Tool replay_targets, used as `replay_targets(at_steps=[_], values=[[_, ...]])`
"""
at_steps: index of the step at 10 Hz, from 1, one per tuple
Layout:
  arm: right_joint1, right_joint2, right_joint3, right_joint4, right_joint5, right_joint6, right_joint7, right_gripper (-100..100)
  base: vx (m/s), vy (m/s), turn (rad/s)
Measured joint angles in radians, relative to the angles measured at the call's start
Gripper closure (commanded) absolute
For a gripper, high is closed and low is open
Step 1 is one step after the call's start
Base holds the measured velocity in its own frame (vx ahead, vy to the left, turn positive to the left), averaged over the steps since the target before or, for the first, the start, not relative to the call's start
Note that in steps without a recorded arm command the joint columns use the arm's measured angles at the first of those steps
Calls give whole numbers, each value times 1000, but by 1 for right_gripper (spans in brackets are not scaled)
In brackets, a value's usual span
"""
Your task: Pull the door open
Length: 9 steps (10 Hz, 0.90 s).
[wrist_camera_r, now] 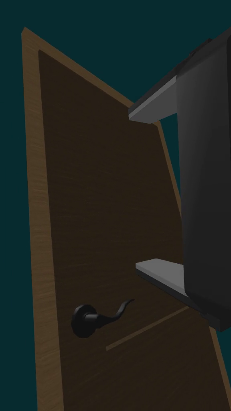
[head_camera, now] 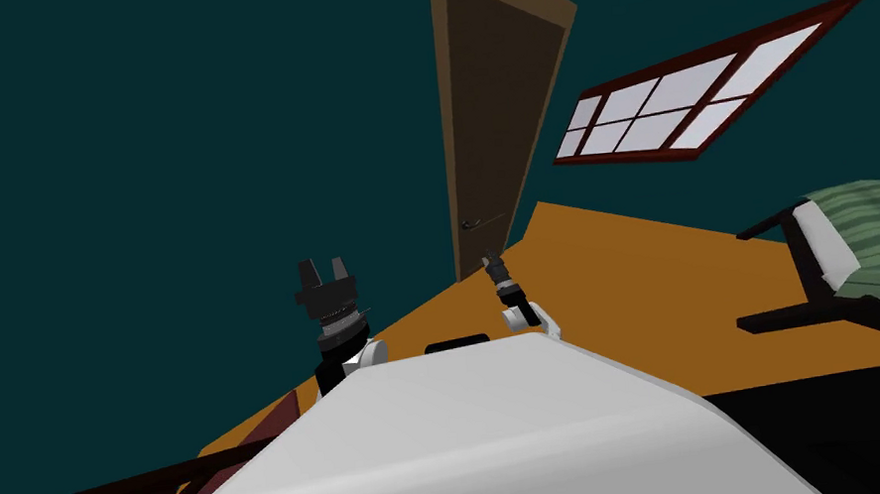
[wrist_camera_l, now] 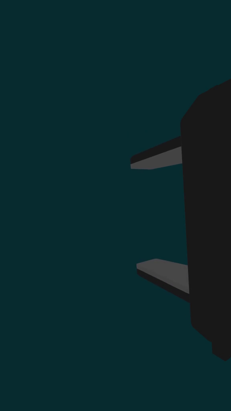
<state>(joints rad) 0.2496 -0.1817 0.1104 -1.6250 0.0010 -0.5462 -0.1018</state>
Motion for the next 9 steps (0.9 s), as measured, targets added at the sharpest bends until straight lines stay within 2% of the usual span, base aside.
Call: replay_targets(at_steps=[8,9], values=[[-99,-56,19,230,-41,-50,-23,-100,76,-90,103],[-105,-61,23,248,-45,-52,-24,-100,60,-101,97]])
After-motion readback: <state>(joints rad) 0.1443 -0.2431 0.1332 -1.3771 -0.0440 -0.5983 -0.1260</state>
